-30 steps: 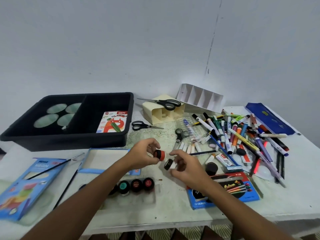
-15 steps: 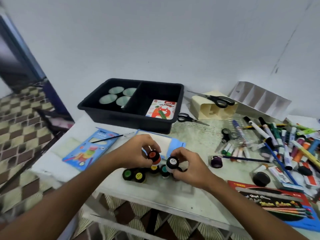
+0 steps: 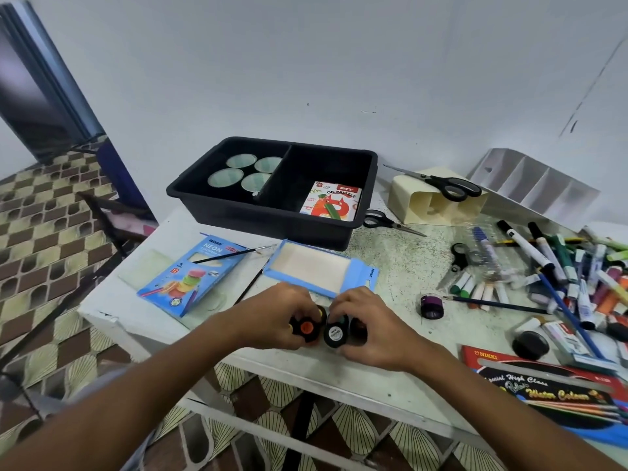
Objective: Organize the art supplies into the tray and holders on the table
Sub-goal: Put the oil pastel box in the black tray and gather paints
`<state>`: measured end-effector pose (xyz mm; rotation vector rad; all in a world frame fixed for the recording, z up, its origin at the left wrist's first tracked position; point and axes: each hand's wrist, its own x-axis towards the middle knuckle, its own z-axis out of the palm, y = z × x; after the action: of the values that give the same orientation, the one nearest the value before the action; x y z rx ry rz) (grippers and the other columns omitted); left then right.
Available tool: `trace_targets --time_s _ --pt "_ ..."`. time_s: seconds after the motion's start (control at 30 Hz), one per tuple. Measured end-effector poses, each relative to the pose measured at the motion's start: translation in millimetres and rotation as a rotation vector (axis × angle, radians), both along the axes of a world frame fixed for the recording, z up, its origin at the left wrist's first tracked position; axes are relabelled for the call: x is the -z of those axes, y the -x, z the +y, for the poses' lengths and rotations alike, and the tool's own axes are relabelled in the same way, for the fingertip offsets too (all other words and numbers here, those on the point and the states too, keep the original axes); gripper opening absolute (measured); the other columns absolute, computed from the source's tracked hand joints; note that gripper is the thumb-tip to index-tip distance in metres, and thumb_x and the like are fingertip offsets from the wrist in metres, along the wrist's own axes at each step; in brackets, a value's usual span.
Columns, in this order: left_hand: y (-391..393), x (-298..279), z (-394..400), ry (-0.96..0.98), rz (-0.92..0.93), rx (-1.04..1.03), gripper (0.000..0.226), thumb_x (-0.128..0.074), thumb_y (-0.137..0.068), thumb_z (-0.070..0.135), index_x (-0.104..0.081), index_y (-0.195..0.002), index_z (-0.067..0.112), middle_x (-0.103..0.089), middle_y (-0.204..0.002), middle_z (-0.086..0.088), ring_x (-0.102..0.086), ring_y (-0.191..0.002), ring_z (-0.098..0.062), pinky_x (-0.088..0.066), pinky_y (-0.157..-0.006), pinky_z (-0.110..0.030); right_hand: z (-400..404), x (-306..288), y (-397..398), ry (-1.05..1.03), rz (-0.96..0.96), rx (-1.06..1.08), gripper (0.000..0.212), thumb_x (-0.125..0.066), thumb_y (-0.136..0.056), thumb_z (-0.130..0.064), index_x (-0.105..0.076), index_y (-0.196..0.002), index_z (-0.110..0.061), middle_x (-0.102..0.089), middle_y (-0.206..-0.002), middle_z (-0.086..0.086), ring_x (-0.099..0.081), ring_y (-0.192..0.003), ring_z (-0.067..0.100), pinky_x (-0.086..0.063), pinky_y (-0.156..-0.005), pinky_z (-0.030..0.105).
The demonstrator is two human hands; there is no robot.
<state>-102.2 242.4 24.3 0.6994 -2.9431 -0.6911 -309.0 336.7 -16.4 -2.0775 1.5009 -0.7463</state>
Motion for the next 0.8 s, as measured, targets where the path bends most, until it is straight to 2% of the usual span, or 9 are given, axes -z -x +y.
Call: trace_targets --time_s 0.13,0.3,0.43,0.57,0.63,0.7,0.8 --pt "-1 6 -3 0.055 -0.039 0.033 0.031 -0.074 -0.079 0.027 -0.071 -0.11 0.021 -0.063 -0.095 0.003 -0.051 -0.084 -0.008 -0.042 -0.071 -0.02 0 6 2 -0.015 0.035 -0.016 0.037 -0.077 -0.07 -0.026 -0.068 -0.105 -0.02 -0.052 -0.119 -0.009 -0.041 -0.117 0.011 -0.035 -0.101 0.04" --pt "0 15 -5 0.086 -0.068 0.061 0.036 -0.075 -0.081 0.027 -0.069 -0.117 0.023 -0.063 -0.105 0.003 -0.049 -0.096 -0.009 -0.04 -0.078 -0.02 -2 11 7 -0.033 0.063 -0.014 0.04 -0.08 -0.073 -0.036 -0.072 -0.11 -0.025 -0.048 -0.126 -0.011 -0.037 -0.125 0.011 -0.034 -0.103 0.046" --pt "-1 20 -10 0.101 -0.078 0.076 0.041 -0.075 -0.083 0.03 -0.067 -0.122 0.026 -0.057 -0.11 0.006 -0.046 -0.101 -0.007 -0.035 -0.079 -0.017 1 13 11 -0.031 0.11 -0.043 0.034 -0.075 -0.08 -0.042 -0.073 -0.112 -0.03 -0.049 -0.136 -0.008 -0.035 -0.13 0.011 -0.033 -0.103 0.048" --pt "-5 24 -12 0.119 -0.053 0.102 0.041 -0.072 -0.085 0.035 -0.066 -0.125 0.03 -0.053 -0.109 0.004 -0.045 -0.1 -0.01 -0.041 -0.081 -0.024 6 15 17 -0.016 0.155 -0.065 0.031 -0.063 -0.088 -0.039 -0.071 -0.118 -0.031 -0.039 -0.152 -0.008 -0.026 -0.14 0.015 -0.029 -0.105 0.05" --pt "-8 26 -14 0.152 -0.013 0.116 0.038 -0.069 -0.086 0.039 -0.067 -0.123 0.031 -0.054 -0.108 0.003 -0.043 -0.099 -0.009 -0.038 -0.081 -0.023 7 16 18 -0.007 0.167 -0.086 0.031 -0.062 -0.089 -0.037 -0.07 -0.119 -0.031 -0.035 -0.154 -0.009 -0.024 -0.142 0.019 -0.03 -0.105 0.052" --pt "-11 29 -15 0.196 0.028 0.124 0.035 -0.066 -0.088 0.043 -0.068 -0.121 0.032 -0.054 -0.108 0.002 -0.041 -0.099 -0.009 -0.034 -0.084 -0.023 6 17 18 -0.004 0.16 -0.101 0.03 -0.064 -0.09 -0.035 -0.07 -0.119 -0.032 -0.036 -0.154 -0.009 -0.025 -0.142 0.02 -0.031 -0.105 0.052" --pt "-15 34 -15 0.219 0.06 0.118 0.032 -0.067 -0.088 0.044 -0.069 -0.118 0.034 -0.053 -0.114 0.002 -0.04 -0.106 -0.012 -0.036 -0.09 -0.031 2 19 17 0.021 0.122 -0.095 0.028 -0.07 -0.087 -0.034 -0.072 -0.115 -0.03 -0.044 -0.148 -0.007 -0.033 -0.137 0.018 -0.035 -0.103 0.052"
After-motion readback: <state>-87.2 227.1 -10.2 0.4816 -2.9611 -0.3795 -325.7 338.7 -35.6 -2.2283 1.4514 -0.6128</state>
